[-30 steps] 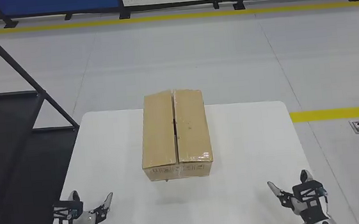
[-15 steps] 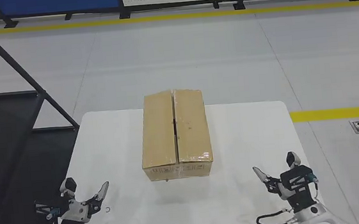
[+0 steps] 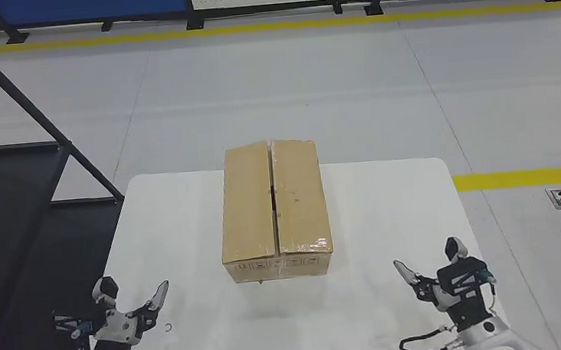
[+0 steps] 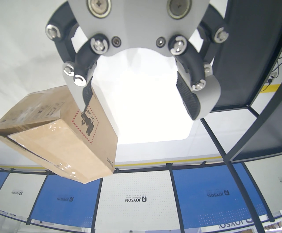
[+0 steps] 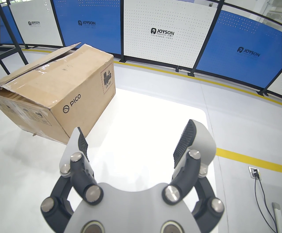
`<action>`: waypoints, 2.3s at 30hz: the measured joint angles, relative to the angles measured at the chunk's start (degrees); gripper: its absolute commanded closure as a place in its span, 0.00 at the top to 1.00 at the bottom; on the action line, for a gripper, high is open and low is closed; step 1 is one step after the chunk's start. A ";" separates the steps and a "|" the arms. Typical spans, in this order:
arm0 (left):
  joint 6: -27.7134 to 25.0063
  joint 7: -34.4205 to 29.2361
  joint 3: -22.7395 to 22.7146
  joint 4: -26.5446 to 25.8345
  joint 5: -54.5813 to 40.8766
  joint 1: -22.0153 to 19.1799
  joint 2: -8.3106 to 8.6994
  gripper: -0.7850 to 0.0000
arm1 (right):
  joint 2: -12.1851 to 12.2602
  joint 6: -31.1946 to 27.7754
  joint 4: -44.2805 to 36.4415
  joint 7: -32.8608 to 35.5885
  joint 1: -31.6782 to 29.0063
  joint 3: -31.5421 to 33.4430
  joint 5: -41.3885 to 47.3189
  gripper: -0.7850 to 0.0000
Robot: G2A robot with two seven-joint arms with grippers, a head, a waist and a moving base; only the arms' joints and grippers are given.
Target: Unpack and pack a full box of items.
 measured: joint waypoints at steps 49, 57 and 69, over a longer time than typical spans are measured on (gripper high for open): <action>0.34 -5.34 28.32 15.26 17.34 -21.60 -3.28 1.00 | -1.11 -2.91 7.95 -13.57 11.35 -9.53 -22.92 1.00; -0.22 -4.15 26.31 13.15 11.76 -20.46 -3.45 1.00 | -1.55 1.42 8.84 -9.66 15.32 -14.36 -38.70 1.00; 5.50 2.28 11.82 13.78 2.56 -15.85 -2.73 1.00 | -2.59 1.38 12.93 -4.96 21.59 -19.23 -47.39 0.45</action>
